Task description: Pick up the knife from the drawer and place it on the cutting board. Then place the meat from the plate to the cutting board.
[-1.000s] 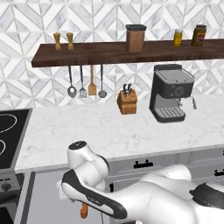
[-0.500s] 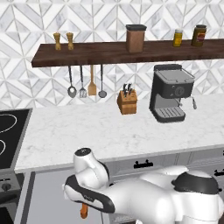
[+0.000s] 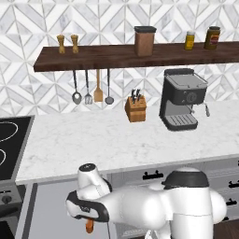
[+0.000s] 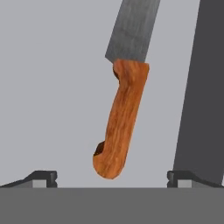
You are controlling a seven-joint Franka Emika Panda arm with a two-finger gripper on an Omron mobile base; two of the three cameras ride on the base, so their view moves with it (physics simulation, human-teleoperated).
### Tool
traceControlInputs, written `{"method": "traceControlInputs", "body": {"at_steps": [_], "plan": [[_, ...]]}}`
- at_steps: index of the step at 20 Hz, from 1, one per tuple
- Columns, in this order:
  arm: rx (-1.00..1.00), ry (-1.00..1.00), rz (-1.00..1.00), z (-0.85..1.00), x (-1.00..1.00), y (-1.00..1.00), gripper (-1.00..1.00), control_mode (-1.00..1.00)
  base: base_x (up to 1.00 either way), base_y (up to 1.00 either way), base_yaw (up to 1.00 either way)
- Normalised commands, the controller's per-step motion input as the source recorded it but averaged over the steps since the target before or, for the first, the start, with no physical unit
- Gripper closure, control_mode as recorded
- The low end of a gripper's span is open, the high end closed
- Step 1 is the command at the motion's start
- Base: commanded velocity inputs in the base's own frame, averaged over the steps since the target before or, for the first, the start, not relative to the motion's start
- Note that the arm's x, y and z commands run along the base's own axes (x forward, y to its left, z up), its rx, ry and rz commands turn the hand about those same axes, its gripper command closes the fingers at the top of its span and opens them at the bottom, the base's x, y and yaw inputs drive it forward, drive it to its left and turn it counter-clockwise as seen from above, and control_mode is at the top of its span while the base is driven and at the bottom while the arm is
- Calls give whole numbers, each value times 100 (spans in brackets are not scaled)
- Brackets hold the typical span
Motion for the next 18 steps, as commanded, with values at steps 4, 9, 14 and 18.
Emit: {"method": "traceControlInputs", "body": {"at_steps": [4,9,14,18], "plan": [[0,3,0,-26,0,11,-100,-100,0,0,0],[0,0,0,-26,0,0,-100,-100,0,0,0],[0,-3,0,-30,0,0,-100,-100,0,0,0],[0,0,0,-37,0,0,-100,-100,0,0,0]]}}
